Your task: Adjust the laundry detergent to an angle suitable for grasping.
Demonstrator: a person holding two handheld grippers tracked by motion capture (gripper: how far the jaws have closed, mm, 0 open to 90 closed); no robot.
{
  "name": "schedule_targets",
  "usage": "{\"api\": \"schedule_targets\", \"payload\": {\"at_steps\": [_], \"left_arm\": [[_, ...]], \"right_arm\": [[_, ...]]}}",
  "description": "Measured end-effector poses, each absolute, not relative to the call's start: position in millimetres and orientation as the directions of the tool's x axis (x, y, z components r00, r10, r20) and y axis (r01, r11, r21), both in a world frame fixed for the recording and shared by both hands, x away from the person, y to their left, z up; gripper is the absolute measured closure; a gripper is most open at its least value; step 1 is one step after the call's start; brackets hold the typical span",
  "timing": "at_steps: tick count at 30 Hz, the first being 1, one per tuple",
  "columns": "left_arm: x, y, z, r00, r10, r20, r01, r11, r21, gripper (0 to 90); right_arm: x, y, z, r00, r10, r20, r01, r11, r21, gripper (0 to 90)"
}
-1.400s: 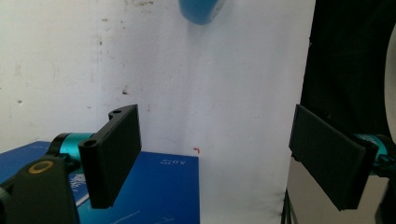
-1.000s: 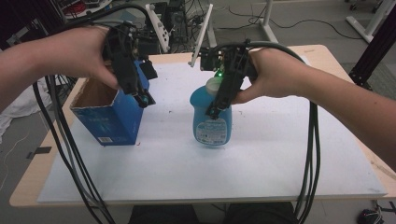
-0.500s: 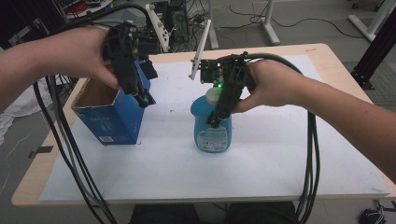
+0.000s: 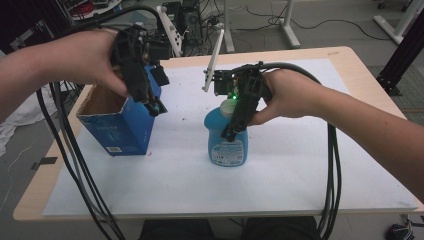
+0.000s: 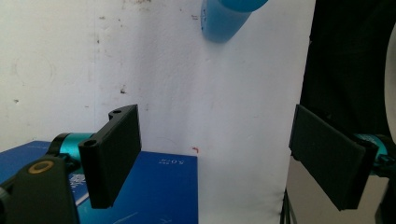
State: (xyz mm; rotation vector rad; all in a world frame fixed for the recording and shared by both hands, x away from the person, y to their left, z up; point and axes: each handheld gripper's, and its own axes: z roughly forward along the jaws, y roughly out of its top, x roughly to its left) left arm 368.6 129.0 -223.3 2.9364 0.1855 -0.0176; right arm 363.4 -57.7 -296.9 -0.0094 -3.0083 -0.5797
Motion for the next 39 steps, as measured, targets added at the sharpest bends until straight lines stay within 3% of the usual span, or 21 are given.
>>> {"api": "schedule_targets", "payload": {"at_steps": [6,16,24,32,39], "left_arm": [[368.5,129.1,-223.5,0.992,0.123,-0.023,0.125,-0.973,0.196,16.9],[368.9,127.7,-222.6,0.994,0.109,-0.019,0.110,-0.976,0.186,16.9],[367.5,126.4,-222.6,0.993,0.116,-0.023,0.118,-0.973,0.198,16.9],[366.8,124.3,-219.3,0.994,0.111,-0.019,0.112,-0.974,0.197,17.0],[367.0,121.4,-218.1,0.994,0.105,-0.019,0.107,-0.975,0.193,16.9]], "right_arm": [[365.3,-58.7,-297.2,-0.997,-0.001,0.083,0.030,0.929,0.370,35.9],[366.2,-62.5,-291.5,-0.995,0.028,0.092,0.062,0.918,0.392,23.1],[367.3,-74.9,-276.7,-0.993,0.060,0.102,0.097,0.908,0.407,19.2],[370.1,-105.2,-251.6,-0.984,0.140,0.113,0.176,0.886,0.430,19.1],[383.1,-143.6,-223.1,-0.944,0.314,0.105,0.328,0.840,0.432,19.0]]}}
